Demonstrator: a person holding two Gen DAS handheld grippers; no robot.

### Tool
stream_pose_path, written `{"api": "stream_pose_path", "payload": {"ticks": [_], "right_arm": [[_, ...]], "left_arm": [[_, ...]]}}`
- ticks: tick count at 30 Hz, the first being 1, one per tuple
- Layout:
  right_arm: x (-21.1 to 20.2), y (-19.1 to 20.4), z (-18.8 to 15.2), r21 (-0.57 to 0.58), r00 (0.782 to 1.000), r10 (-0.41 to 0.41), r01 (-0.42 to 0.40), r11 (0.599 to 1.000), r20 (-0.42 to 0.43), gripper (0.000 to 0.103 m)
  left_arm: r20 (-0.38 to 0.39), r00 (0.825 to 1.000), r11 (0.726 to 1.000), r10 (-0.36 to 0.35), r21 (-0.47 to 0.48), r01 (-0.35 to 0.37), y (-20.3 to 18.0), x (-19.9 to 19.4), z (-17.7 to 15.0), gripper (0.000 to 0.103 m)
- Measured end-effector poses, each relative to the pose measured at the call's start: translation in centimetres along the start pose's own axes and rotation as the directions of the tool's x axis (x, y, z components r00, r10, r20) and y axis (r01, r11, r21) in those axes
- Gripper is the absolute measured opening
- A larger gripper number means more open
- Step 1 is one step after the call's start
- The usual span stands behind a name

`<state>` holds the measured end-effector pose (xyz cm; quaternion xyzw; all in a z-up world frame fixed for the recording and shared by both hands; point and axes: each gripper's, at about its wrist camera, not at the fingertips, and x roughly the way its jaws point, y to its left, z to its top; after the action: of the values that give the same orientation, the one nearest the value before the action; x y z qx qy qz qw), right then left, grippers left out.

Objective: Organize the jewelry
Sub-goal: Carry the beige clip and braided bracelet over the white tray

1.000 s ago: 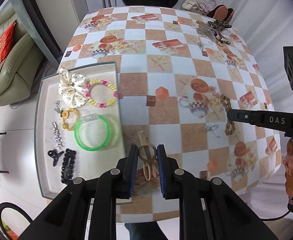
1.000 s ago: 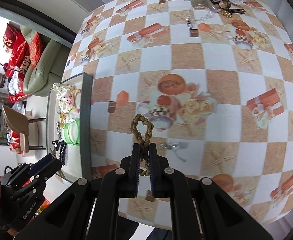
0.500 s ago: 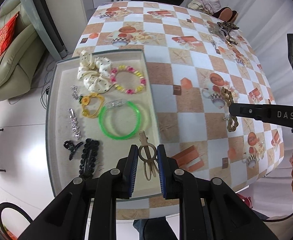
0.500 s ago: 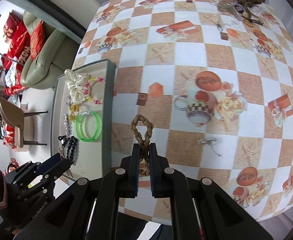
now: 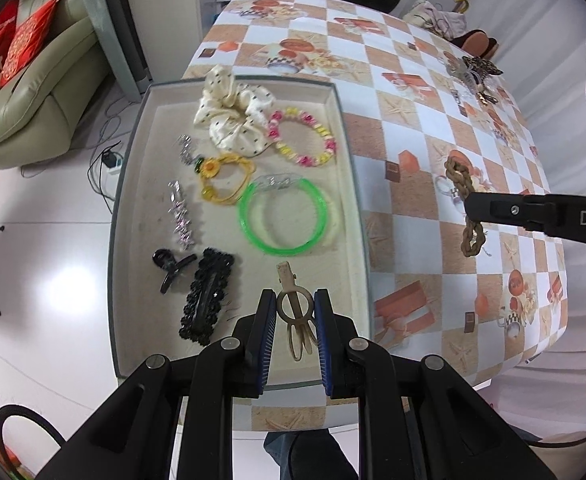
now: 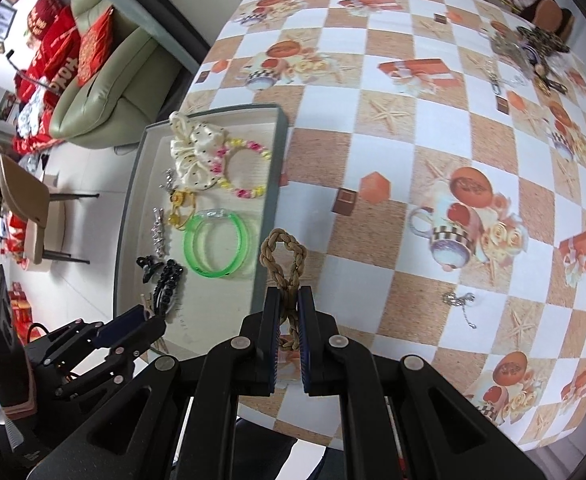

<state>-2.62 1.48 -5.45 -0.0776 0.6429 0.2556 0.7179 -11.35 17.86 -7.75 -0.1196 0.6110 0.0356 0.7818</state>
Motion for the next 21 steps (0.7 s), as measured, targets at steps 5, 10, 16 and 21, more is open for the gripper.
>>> {"api": "stream_pose_path", "payload": {"ticks": [5, 10, 16, 21], "right_arm": [[1.1, 1.3, 0.0, -0.029, 1.0, 0.016, -0.017, 0.999, -0.025, 0.009], [2.3, 2.6, 0.1, -0.051, 0.998, 0.033, -0.035, 0.998, -0.048, 0.009], [3.0, 3.9, 0.6, -0.075, 0.996, 0.059, -0.064, 0.995, -0.06, 0.009], [3.8, 4.7, 1.4, -0.087, 0.995, 0.07, -0.076, 0.993, -0.071, 0.009]], "left_arm": [[-0.02, 1.0, 1.0, 0.007, -0.023, -0.008, 0.9, 0.8, -0.9, 0.024], [-0.038, 0.999, 0.999, 0.018, -0.03, -0.02, 1.4, 1.7, -1.3, 0.024], [-0.039, 0.999, 0.999, 0.025, -0.035, -0.026, 1.5, 2.5, -1.1, 0.024], [-0.041, 0.999, 0.999, 0.027, -0.041, -0.029, 1.6, 3.3, -0.9, 0.024]]}}
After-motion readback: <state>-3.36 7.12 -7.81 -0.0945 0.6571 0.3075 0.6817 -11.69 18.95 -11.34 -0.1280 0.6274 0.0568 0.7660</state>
